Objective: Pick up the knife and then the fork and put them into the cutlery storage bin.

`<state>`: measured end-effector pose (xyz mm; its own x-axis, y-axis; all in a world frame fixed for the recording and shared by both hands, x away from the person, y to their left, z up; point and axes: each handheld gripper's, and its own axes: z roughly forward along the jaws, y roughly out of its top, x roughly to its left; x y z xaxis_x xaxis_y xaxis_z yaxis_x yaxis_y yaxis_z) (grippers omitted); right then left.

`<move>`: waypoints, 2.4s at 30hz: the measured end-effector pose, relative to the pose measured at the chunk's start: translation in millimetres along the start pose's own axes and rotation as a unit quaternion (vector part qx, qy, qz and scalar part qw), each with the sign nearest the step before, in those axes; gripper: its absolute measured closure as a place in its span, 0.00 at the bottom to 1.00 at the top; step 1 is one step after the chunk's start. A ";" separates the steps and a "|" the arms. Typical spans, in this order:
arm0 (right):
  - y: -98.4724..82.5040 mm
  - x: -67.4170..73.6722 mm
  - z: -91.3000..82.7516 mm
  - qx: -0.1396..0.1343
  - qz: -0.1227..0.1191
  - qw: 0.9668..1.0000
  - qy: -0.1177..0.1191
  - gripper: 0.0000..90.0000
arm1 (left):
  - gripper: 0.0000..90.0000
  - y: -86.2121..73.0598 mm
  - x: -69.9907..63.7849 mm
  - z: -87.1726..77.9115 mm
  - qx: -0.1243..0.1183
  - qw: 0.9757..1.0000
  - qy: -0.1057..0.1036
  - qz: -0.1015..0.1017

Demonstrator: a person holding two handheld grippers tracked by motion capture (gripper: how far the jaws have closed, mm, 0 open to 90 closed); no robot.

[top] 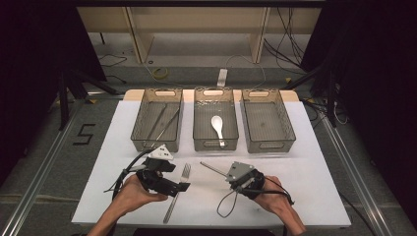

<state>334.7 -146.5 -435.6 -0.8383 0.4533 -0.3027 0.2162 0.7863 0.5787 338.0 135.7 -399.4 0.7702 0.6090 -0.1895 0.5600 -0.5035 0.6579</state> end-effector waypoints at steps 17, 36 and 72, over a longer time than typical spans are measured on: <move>-10.6 -89.3 -15.3 -0.024 0.168 0.984 -0.055 0.93 | 0.19 -32.6 17.7 0.8 -0.021 0.998 0.035 -0.039; 7.4 -179.2 -6.0 0.010 0.245 0.962 -0.118 0.93 | 0.17 -39.1 15.2 -0.5 -0.046 0.997 0.057 -0.026; 14.8 -234.2 48.9 0.073 0.318 0.935 -0.137 0.92 | 0.17 -37.7 11.2 1.5 -0.043 0.998 0.049 -0.015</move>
<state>558.8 -220.5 -393.1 -0.3616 0.9238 -0.1259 0.7111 0.3606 0.6036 326.0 160.7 -427.5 0.7176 0.6821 -0.1409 0.5506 -0.4316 0.7145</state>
